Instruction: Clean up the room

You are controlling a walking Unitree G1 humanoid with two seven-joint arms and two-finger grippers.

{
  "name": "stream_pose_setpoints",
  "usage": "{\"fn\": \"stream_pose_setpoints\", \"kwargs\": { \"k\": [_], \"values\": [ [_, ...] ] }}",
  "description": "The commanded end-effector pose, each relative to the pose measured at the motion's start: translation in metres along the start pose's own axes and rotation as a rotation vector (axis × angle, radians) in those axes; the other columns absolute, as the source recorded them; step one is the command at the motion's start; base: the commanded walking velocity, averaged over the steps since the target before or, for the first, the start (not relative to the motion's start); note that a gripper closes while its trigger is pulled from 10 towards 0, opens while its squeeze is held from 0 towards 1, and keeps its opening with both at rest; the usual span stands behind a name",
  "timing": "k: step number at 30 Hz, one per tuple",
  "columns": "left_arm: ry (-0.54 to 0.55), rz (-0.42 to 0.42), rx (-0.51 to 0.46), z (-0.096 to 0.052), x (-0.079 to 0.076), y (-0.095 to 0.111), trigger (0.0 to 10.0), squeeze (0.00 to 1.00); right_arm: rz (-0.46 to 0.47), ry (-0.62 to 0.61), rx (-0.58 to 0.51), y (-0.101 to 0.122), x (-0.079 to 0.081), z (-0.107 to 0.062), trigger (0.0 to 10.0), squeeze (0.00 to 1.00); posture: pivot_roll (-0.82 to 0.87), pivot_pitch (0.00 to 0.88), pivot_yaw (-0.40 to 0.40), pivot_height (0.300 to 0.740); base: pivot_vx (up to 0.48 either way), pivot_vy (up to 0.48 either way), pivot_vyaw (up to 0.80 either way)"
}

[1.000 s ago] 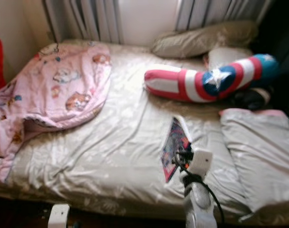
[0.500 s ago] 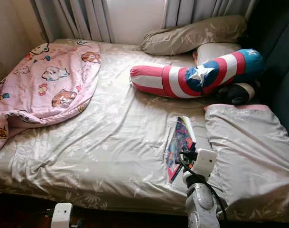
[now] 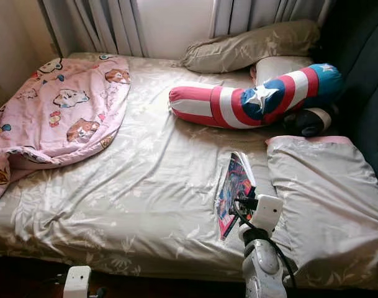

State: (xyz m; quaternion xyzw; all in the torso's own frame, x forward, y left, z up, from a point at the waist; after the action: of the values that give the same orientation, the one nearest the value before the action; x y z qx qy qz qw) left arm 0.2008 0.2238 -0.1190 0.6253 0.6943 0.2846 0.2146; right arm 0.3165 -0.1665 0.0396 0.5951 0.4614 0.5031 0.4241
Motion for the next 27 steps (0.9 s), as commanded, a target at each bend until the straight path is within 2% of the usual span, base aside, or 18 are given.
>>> {"fn": "stream_pose_setpoints", "kwargs": {
  "k": [1, 3, 18, 25, 27],
  "values": [
    [0.000, 0.005, 0.014, -0.001, 0.003, -0.004, 10.0, 0.00, -0.011, -0.008, -0.031, 0.008, -0.002, 0.003, 10.0, 0.00, 0.15, 0.055, -0.036, 0.740, 0.322, 0.000, -0.80],
    [0.000, 0.006, 0.015, -0.001, 0.003, -0.004, 10.0, 0.00, -0.008, -0.015, -0.037, 0.009, -0.003, 0.003, 10.0, 0.00, 0.15, 0.052, -0.034, 0.740, 0.322, 0.000, -0.57],
    [0.002, 0.007, 0.023, -0.002, 0.002, -0.008, 10.0, 0.00, -0.029, -0.029, -0.058, 0.011, -0.004, 0.003, 10.0, 0.00, 0.15, 0.047, -0.031, 0.740, 0.320, 0.000, 0.00],
    [-0.001, 0.002, -0.002, -0.001, 0.002, -0.003, 10.0, 0.00, -0.024, -0.032, -0.059, 0.012, -0.006, 0.003, 10.0, 0.00, 0.15, 0.059, -0.034, 0.740, 0.000, 0.000, 0.00],
    [-0.010, 0.014, -0.040, 0.001, 0.000, 0.008, 10.0, 0.00, -0.007, 0.000, -0.055, 0.011, -0.002, 0.003, 10.0, 0.00, 0.14, 0.063, -0.033, 0.740, 0.000, 0.000, 0.00]
  ]
}}
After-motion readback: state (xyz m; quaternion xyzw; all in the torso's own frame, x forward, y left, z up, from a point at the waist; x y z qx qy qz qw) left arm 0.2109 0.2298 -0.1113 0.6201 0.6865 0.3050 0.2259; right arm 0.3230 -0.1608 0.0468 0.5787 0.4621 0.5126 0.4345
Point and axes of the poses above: a point about 5 cm out from each wrist's last joint towards the gripper, its own z axis pointing out of the wrist towards the gripper, its own y axis along the axis of the wrist's last joint, x = y × z, the point moved 5 cm from there along z, pointing out of the wrist towards the gripper, and after that the axes turned 2 degrees about -z, right-handed, at the moved point
